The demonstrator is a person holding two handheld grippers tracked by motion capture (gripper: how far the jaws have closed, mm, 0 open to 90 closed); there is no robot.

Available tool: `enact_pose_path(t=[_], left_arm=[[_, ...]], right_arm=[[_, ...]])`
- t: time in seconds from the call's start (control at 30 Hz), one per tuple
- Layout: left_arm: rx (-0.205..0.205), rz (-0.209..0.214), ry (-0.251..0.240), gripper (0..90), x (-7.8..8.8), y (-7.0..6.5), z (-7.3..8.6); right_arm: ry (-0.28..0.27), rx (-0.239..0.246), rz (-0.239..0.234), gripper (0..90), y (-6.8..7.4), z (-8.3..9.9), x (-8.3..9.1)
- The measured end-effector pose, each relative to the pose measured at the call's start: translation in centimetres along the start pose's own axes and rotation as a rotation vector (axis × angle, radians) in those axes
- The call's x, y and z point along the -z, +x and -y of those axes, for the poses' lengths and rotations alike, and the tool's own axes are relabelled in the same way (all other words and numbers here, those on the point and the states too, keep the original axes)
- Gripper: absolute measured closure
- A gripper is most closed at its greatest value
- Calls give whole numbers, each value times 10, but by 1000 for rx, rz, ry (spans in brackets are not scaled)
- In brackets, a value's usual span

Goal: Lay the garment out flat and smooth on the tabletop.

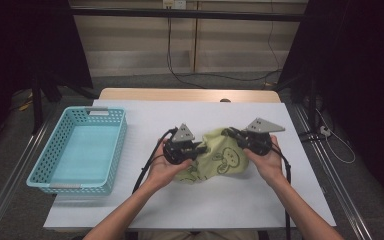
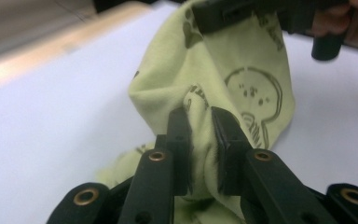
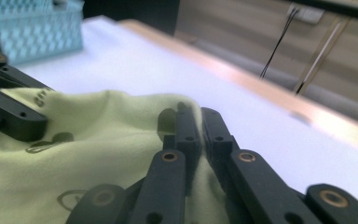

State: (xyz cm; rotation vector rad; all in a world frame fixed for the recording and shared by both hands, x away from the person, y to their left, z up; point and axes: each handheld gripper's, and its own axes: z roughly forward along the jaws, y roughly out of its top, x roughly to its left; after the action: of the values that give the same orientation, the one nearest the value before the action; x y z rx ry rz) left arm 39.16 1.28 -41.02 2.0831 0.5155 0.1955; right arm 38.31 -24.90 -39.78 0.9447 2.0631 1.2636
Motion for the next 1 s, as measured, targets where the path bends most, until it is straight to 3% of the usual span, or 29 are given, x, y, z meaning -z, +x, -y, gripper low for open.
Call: enact_pose_path(t=[0.2, 0.37, 0.43, 0.47, 0.6, 0.67, 0.8, 0.83, 0.9, 1.0], left_arm=[[-23, 82, 110, 783, -6, -11, 14], [22, 118, 76, 732, 0, -8, 18], [62, 121, 32, 616, 5, -2, 15], [60, 122, 15, 590, 8, 1, 12], [133, 91, -59, 482, 14, 16, 3], [179, 38, -76, 467, 13, 26, 1], [196, -90, -16, 447, -5, 47, 6], [214, -108, 28, 419, -10, 51, 9], [224, -84, 60, 332, -20, 56, 16], [204, -63, 114, 319, -27, 53, 19]], right_arm=[[51, 6, -79, 876, 20, 32, 14], [123, 23, -136, 875, 32, 54, 22], [156, 25, -148, 874, 36, 62, 23], [171, 26, -157, 875, 38, 65, 22], [205, 33, -179, 872, 41, 67, 17], [208, 31, -185, 868, 40, 68, 17], [210, 30, -191, 837, 41, 67, 17], [211, 35, -191, 829, 41, 67, 17], [213, 37, -194, 823, 41, 67, 18], [211, 37, -196, 822, 41, 67, 17]])
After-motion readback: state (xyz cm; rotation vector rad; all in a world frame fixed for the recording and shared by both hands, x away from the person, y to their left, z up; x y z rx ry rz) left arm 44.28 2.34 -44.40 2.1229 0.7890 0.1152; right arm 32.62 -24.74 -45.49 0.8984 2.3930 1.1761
